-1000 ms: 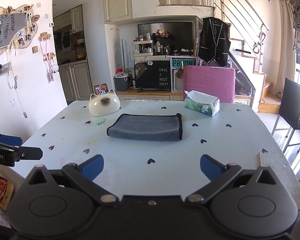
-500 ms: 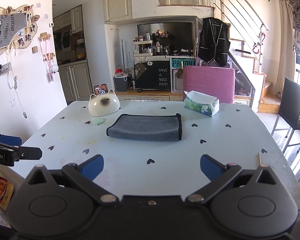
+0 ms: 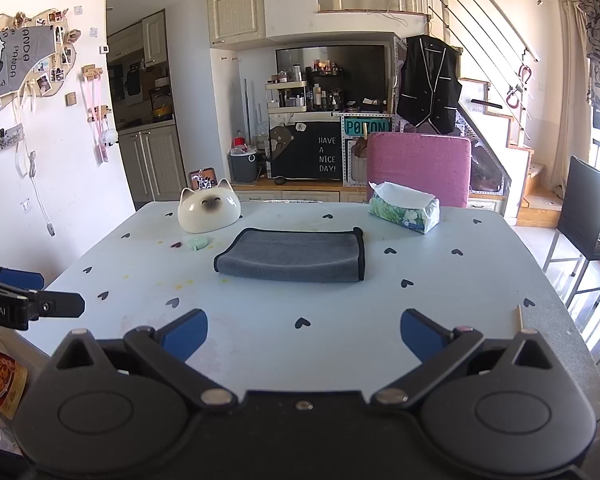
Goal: Fold towel
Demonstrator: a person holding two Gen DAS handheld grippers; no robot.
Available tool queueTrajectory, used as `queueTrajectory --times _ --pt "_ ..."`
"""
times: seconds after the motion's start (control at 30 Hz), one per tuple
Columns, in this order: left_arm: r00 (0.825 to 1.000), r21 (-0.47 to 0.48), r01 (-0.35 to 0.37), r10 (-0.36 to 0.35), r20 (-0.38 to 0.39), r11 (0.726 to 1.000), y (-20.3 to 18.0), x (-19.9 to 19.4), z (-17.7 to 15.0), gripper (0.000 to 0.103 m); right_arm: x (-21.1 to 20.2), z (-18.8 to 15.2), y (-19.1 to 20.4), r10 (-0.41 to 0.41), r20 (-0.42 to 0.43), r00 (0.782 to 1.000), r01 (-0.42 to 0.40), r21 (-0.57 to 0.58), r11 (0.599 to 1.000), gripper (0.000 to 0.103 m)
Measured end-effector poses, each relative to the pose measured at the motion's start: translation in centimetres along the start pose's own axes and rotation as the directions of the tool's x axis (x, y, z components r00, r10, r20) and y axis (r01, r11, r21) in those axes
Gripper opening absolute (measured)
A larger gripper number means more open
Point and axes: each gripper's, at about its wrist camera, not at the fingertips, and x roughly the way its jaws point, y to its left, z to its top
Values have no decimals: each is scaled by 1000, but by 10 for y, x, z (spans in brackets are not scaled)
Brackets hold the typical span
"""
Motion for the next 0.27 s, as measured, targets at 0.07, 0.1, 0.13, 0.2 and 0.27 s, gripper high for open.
queueTrajectory --times 0.07,0.1,0.13,0.2,0.27 --pt "1000 0 0 0 1 1000 0 0 0 103 0 0 0 0 1 1000 0 1 1000 103" --pt "1000 -1 1 -1 0 1000 0 0 1 103 0 0 0 0 0 1000 0 1 1000 103" --pt "1000 -1 2 -2 1 1000 0 -1 1 103 0 0 0 -1 0 1000 1 0 1000 103" --pt "1000 -3 3 -3 0 1000 -1 -1 1 103 0 0 0 0 0 1000 0 0 1000 103" --pt "1000 -2 3 -3 0 1000 -1 -1 2 103 0 0 0 0 0 1000 0 0 1000 103"
